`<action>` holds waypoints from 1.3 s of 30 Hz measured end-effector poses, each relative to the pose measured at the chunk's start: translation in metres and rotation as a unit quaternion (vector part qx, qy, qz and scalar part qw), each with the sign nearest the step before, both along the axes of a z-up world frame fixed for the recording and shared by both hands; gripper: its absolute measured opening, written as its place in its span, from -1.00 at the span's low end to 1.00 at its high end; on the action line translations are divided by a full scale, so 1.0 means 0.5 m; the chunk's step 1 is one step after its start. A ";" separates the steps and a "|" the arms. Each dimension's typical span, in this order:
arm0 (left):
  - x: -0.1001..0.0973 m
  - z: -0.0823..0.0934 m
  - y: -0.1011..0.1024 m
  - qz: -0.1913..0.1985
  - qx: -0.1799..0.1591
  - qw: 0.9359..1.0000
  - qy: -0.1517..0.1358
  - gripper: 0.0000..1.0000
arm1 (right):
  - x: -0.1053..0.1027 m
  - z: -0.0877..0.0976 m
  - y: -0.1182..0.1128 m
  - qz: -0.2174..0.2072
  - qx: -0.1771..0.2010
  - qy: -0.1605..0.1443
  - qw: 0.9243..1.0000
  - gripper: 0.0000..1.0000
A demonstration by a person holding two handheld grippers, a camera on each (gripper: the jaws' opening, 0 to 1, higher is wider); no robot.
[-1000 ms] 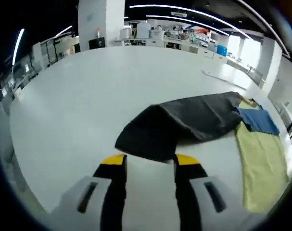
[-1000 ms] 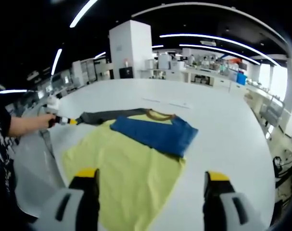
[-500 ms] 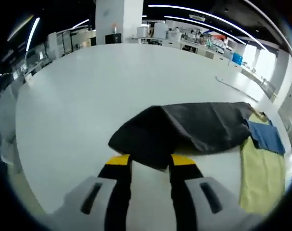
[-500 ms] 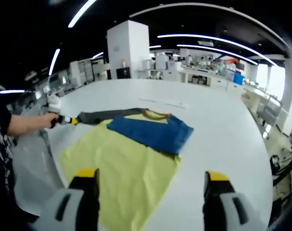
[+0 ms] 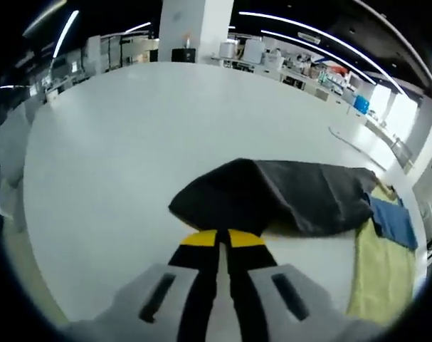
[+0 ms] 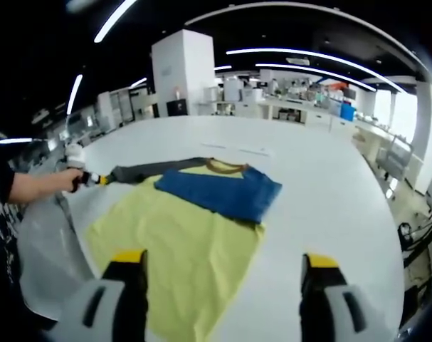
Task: Fold the garment on the visible template until the final outline fits inside the template.
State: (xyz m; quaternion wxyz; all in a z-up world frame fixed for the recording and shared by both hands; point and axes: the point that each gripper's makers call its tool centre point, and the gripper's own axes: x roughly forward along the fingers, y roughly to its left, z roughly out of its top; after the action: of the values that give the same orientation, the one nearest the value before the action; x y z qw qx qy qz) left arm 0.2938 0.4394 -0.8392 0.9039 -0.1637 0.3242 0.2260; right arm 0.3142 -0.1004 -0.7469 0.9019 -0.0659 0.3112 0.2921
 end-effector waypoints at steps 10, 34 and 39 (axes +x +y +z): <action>-0.015 0.025 0.039 -0.043 0.052 0.998 0.017 -1.00 | 0.000 -0.001 -0.006 -0.005 -0.004 0.000 1.000 0.77; 0.029 0.017 0.148 -0.195 0.169 0.962 0.085 -1.00 | -0.020 0.027 0.010 0.030 -0.004 -0.014 0.999 1.00; 0.027 0.019 0.158 -0.200 0.170 0.961 0.086 -1.00 | -0.023 0.026 0.004 0.027 -0.009 -0.013 1.000 1.00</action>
State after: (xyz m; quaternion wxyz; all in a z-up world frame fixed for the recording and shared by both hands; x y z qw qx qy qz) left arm 0.3073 0.5183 -0.8296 0.9140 0.0805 0.3834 0.1057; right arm 0.3027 -0.0982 -0.7339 0.8968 -0.0862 0.3004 0.3130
